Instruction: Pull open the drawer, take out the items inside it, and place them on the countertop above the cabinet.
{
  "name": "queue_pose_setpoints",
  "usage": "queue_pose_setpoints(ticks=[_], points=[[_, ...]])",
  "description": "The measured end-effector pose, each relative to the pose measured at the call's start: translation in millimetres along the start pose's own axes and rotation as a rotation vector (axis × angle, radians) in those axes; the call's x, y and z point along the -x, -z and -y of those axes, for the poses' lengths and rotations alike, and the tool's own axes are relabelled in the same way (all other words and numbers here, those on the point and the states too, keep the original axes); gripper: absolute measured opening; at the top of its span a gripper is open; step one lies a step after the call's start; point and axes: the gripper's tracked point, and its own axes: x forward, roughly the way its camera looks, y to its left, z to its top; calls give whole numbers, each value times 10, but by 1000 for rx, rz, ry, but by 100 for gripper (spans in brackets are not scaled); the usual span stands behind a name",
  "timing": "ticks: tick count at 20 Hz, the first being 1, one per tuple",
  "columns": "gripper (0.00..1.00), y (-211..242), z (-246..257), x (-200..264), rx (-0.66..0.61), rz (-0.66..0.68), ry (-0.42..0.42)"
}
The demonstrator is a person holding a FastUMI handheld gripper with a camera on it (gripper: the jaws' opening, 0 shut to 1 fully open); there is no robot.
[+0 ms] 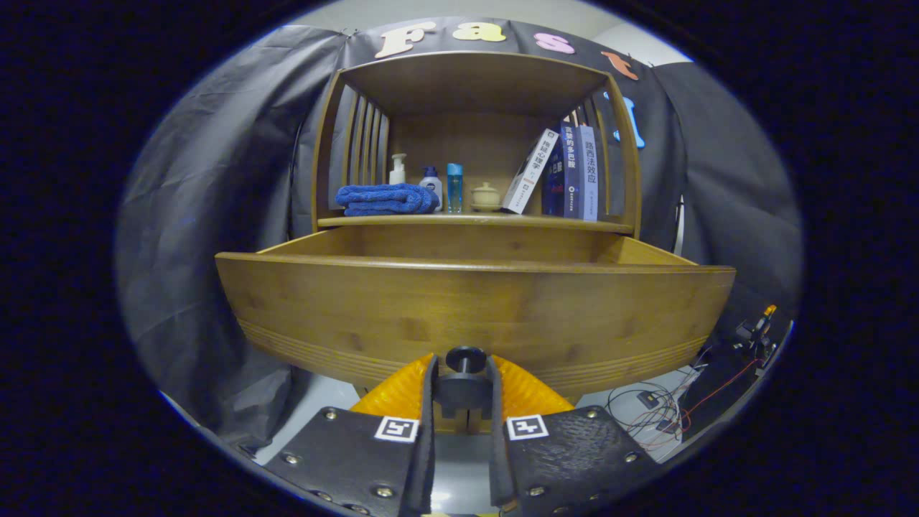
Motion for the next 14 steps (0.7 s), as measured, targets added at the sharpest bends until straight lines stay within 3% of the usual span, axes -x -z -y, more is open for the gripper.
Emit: queue_pose_setpoints(ticks=[2, 4, 5, 9, 14], points=[[30, 14, -27, -21, -10, -34, -24], [43, -203, -11, 72, 1, 5, -38], [43, -394, 81, 140, 31, 45, -7], [86, -1244, 285, 260, 64, 126, 79], [85, -1443, 178, -276, 106, -82, 19]])
